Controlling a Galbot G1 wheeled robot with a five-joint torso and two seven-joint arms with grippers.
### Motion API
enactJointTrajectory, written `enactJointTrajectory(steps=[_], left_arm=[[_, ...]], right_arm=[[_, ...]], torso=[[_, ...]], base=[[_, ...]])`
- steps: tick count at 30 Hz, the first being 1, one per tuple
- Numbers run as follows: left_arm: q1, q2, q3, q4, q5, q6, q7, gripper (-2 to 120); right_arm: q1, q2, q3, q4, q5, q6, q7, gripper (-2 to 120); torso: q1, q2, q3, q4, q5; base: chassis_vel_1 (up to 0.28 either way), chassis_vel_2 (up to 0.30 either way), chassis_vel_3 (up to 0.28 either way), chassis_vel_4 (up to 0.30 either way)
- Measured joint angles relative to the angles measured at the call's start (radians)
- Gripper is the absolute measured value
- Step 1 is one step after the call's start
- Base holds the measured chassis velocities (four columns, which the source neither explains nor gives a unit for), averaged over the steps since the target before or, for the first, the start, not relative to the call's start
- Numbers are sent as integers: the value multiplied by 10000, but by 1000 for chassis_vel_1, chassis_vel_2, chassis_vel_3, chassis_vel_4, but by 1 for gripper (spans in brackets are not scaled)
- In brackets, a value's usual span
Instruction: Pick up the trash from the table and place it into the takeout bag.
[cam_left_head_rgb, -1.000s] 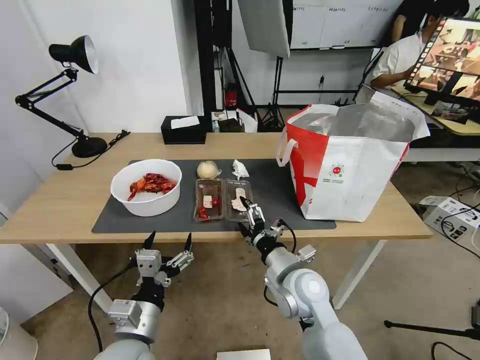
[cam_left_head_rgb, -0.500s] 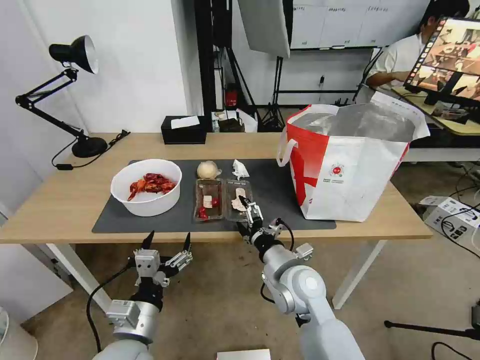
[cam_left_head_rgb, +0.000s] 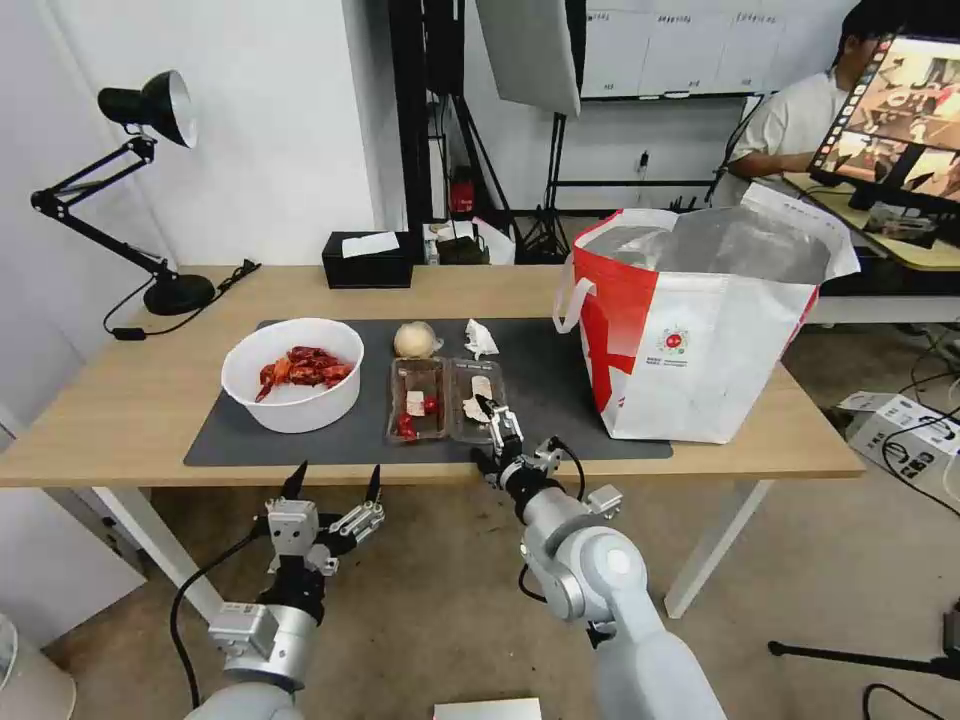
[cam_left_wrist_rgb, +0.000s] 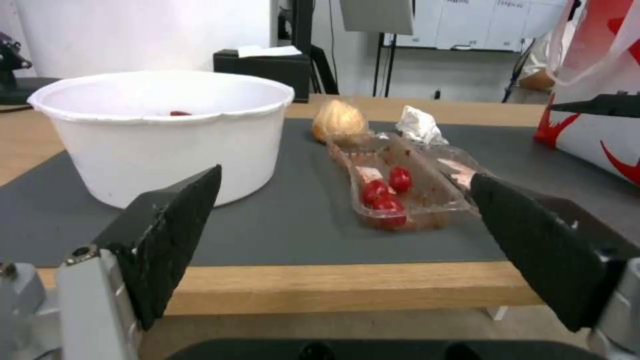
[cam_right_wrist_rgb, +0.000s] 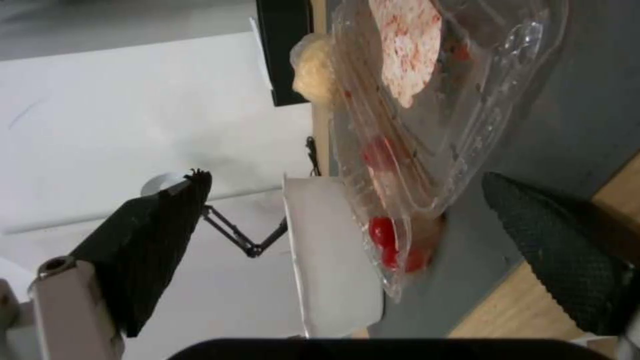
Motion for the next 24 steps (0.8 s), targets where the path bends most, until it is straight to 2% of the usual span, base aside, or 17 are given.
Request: enactJointTrajectory(steps=[24], left_arm=[[-42,28,37,-23,-20,-6,9,100]], right_arm=[[197,89,13,-238,-13,-23,188,100]], torso=[[0,2,-1,-1,0]], base=[[0,0,0,0]])
